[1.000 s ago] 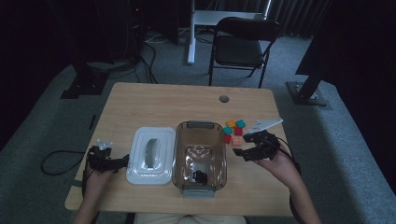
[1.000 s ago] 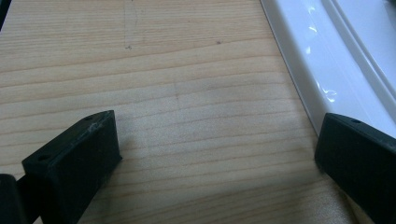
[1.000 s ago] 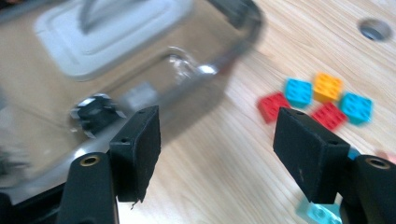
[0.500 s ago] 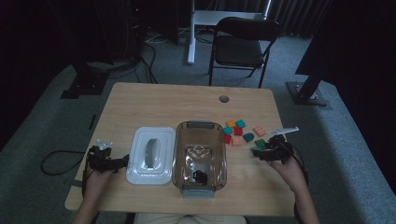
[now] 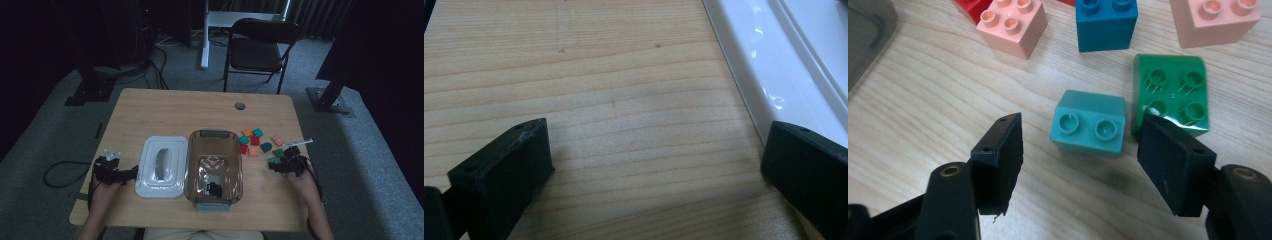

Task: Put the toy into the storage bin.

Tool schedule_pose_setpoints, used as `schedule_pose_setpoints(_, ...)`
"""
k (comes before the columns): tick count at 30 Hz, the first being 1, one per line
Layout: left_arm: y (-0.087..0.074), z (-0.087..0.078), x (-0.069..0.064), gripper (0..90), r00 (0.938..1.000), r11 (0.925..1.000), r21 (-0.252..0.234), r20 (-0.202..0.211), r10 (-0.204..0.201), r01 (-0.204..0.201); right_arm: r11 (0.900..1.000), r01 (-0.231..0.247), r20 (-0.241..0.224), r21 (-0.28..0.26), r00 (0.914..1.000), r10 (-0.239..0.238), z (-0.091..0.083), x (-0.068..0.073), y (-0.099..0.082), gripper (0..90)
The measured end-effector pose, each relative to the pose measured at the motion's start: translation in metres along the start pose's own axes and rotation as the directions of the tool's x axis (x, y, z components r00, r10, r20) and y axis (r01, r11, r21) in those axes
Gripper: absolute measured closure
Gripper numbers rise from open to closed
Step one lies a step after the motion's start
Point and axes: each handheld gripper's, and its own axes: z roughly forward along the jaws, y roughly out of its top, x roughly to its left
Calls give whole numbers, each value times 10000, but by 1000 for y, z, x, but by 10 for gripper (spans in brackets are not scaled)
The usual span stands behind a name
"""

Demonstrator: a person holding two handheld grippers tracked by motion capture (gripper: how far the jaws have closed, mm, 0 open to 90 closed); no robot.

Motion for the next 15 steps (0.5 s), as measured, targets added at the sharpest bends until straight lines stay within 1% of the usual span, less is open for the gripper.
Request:
schedule_pose_setpoints(2, 0, 0, 0, 5, 10000, 10000, 3, -1, 2, -2, 10000, -28, -5, 19, 10000, 28, 3, 0, 1, 350)
schedule_pose_setpoints(5, 0, 0, 0, 5, 10000, 10000, 6, -1, 2, -2, 10000, -55, -2, 53, 10000, 55, 7, 1, 3, 384)
schedule_pose_setpoints(6, 0, 0, 0, 5, 10000, 10000, 6, -2, 3, -3, 9999, -31, 39, 105, 10000, 31, 8, 2, 4, 410)
schedule_pose_setpoints(7, 0, 0, 0, 5, 10000, 10000, 6, -1, 2, -2, 9998, 40, 115, 177, 9999, -42, 9, 3, 4, 414)
schedule_pose_setpoints(10, 0, 0, 0, 5, 10000, 10000, 6, -1, 2, -2, 9993, 204, 330, 317, 9992, -215, 12, 4, 3, 480)
schedule_pose_setpoints(11, 0, 0, 0, 5, 10000, 10000, 3, -1, 1, -1, 9992, 210, 373, 331, 9991, -223, 11, 4, 3, 536)
schedule_pose_setpoints(12, 0, 0, 0, 5, 10000, 10000, 3, -1, 1, -1, 9991, 234, 374, 356, 9990, -248, 11, 4, 3, 562)
schedule_pose_setpoints(15, 0, 0, 0, 5, 10000, 10000, 2, -1, 3, -3, 9988, 275, 335, 396, 9990, -288, 9, 5, 4, 581)
